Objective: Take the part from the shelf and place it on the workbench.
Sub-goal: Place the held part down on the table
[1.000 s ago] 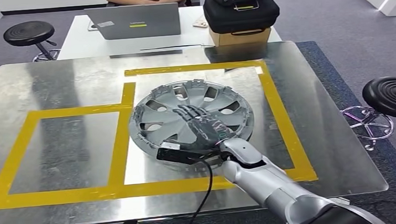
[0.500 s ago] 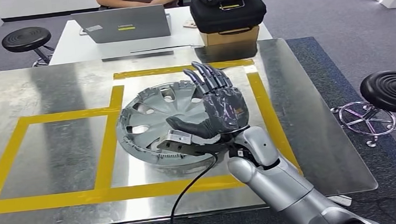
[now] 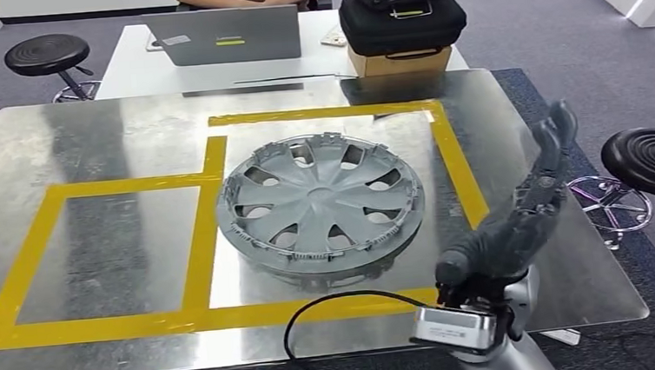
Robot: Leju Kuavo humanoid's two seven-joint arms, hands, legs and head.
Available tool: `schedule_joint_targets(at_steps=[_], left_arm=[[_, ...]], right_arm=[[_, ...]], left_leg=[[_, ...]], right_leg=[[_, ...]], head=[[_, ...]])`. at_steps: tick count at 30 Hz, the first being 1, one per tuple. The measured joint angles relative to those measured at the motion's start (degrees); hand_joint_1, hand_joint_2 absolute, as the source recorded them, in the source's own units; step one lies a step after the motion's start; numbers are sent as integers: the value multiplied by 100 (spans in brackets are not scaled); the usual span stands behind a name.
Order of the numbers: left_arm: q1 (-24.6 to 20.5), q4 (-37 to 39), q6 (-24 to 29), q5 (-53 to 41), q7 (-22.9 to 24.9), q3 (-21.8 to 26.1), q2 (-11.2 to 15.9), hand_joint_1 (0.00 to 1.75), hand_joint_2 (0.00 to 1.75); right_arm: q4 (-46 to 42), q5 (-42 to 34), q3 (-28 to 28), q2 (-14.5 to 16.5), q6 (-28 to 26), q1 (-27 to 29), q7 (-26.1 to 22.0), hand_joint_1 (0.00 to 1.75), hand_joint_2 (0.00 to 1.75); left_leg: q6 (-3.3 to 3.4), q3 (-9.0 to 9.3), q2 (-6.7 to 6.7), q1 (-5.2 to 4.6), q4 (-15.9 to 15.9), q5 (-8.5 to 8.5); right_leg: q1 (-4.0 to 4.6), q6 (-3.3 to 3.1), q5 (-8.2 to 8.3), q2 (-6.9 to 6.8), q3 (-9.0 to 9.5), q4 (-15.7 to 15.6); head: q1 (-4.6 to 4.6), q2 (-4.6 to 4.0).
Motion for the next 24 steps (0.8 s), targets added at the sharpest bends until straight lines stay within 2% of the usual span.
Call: schedule_joint_targets(at_steps=[2, 3, 4, 8, 10, 12, 13, 14, 15, 17, 18, 20, 22, 24], left_arm=[[-3, 0, 16, 46, 6, 30, 0, 0, 0], [-3, 0, 34, 83, 6, 59, 0, 0, 0], [-2, -1, 58, 124, 9, 97, 1, 0, 0], [1, -3, 98, 224, 38, 245, 7, 0, 0], [-2, -5, 81, 264, 46, 300, 12, 0, 0], [0, -6, 55, 291, 58, 345, 14, 0, 0], [1, -7, 42, 297, 65, 373, 14, 0, 0], [2, -7, 33, 298, 70, 398, 15, 0, 0], [-1, -7, 27, 299, 73, 418, 15, 0, 0], [-10, -8, 20, 301, 76, 431, 14, 0, 0], [-19, -8, 18, 301, 76, 433, 11, 0, 0], [-26, -9, 7, 308, 77, 436, 4, 0, 0], [-21, -9, -4, 329, 104, 446, -1, 0, 0], [-18, -9, -7, 351, 184, 463, -7, 0, 87]], right_arm=[[-239, -180, 0, 32, 1, 143, -84, 0, 0], [-372, -327, 7, 54, 1, 248, -177, 0, 0], [-512, -463, 20, 82, 2, 398, -325, 0, 0], [-1048, -449, 169, 219, 5, 961, -851, 0, 0], [-1199, -377, 202, 281, 7, 1089, -874, 0, 0], [-1274, -363, 200, 322, 8, 1202, -871, 0, 0], [-1292, -366, 198, 336, 8, 1247, -868, 0, 0], [-1302, -378, 197, 348, 8, 1279, -867, 0, 0], [-1307, -395, 197, 355, 8, 1296, -865, 0, 0], [-1316, -426, 197, 359, 8, 1314, -866, 0, 0], [-1327, -440, 197, 360, 8, 1322, -866, 0, 0], [-1348, -458, 196, 360, 8, 1334, -867, 0, 0], [-1353, -472, 195, 360, 8, 1339, -867, 0, 0], [-1353, -489, 195, 359, 8, 1341, -867, 0, 0]], left_leg=[[-28, 28, -6, -8, 5, -19], [-50, 37, -16, -17, 11, -30], [-78, 42, -24, -24, 12, -36], [-212, 35, -22, -18, 52, -92], [-268, -159, -5, -15, 494, -375], [-302, -509, 0, -13, 1219, -718], [-307, -625, 1, -13, 1449, -778], [-306, -650, 1, -13, 1496, -734], [-300, -564, 3, -13, 1329, -594], [-287, -190, 15, -12, 632, -250], [-266, -21, 16, -10, 311, -147], [-210, 126, 13, -12, 0, -100], [-132, 123, 8, -11, -21, -80], [-60, 124, 17, 2, -32, -39]], right_leg=[[1, -25, 342, -5, 428, -808], [3, -41, 431, -6, 602, -1113], [9, -58, 462, -5, 702, -1284], [7, -176, 490, 7, 738, -1352], [-18, -227, 502, -2, 754, -1372], [-20, -250, 499, -8, 753, -1372], [-20, -252, 498, -10, 752, -1372], [-21, -254, 497, -9, 752, -1372], [-22, -251, 498, -5, 755, -1371], [-16, -226, 498, 5, 761, -1365], [-2, -203, 493, 11, 756, -1355], [27, -146, 494, 16, 744, -1354], [19, -92, 503, 14, 740, -1369], [8, -36, 354, 6, 674, -1199]], head=[[2, 0], [-2, 0], [-4, 0], [-14, 0], [-30, 1], [-42, 1], [-42, 1], [-42, 0], [-43, 0], [-47, 0], [-51, 0], [-49, 0], [-39, 0], [-19, 0]])
